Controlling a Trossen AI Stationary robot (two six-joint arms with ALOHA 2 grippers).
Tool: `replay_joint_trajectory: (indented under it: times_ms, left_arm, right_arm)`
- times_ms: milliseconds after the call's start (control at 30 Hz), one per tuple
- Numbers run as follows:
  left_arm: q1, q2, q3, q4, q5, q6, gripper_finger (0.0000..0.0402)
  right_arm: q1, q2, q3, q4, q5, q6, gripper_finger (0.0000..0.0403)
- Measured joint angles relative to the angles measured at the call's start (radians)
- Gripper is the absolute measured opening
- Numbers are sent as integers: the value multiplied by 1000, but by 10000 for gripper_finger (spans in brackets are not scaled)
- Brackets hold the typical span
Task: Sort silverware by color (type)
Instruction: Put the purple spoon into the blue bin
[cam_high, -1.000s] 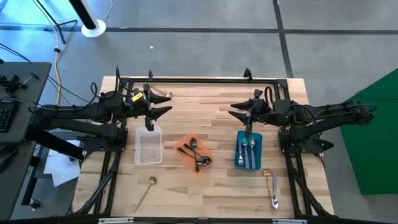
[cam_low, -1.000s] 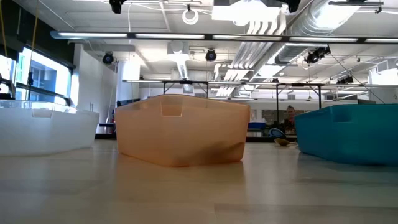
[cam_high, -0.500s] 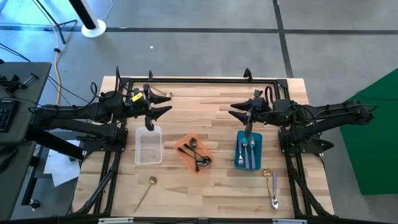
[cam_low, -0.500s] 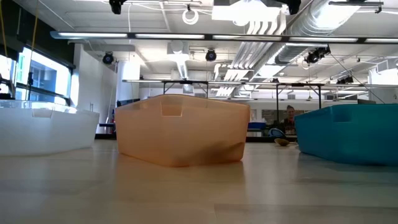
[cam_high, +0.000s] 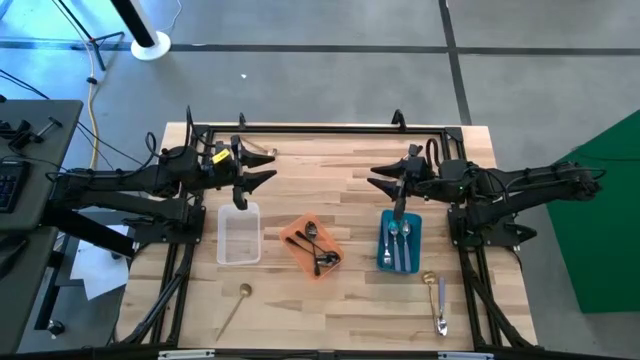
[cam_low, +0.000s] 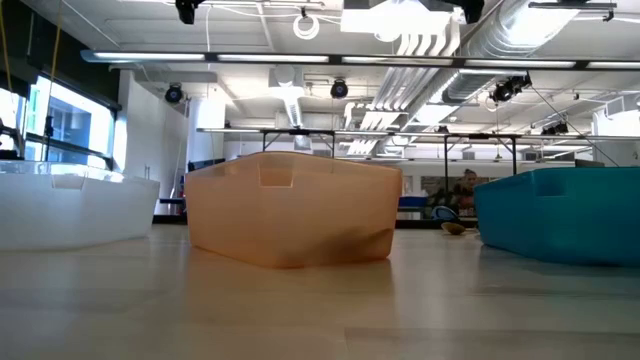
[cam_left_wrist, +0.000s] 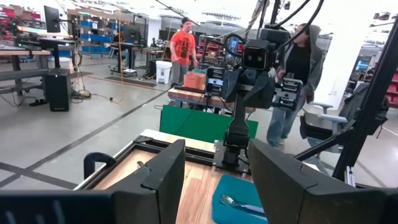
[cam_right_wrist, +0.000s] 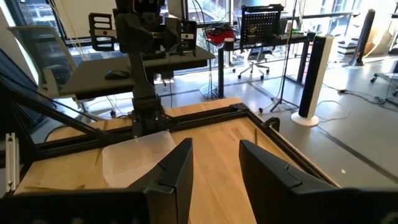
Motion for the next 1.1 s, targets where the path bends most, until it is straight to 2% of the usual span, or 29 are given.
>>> replay_joint_trajectory:
  times_ms: [100,267,333,500,600,800,933,1100]
  left_arm:
    - [0,0,0,0,0,0,165]
    - [0,1,0,0,-1,0,165]
    - [0,1,0,0,-1,0,165]
    - [0,1,0,1,-24,0,165]
    - [0,1,0,0,-24,0,165]
    - [0,1,0,0,-24,0,165]
    - [0,1,0,-4,-24,1,165]
    - [0,1,0,-8,-24,1,165]
  right_arm:
    - [0,0,0,-1,0,71,114]
    - [0,-1,0,-27,-25,337,114]
    - [2,-1,0,-73,-94,473,114]
    - [61,-1,0,-317,-369,855,114]
    - [152,-1,0,-517,-438,1083,114]
    - [404,22,0,-817,-427,1557,114]
    - [562,84,0,-859,-437,1850,114]
    - [703,208,0,-859,-521,2043,114]
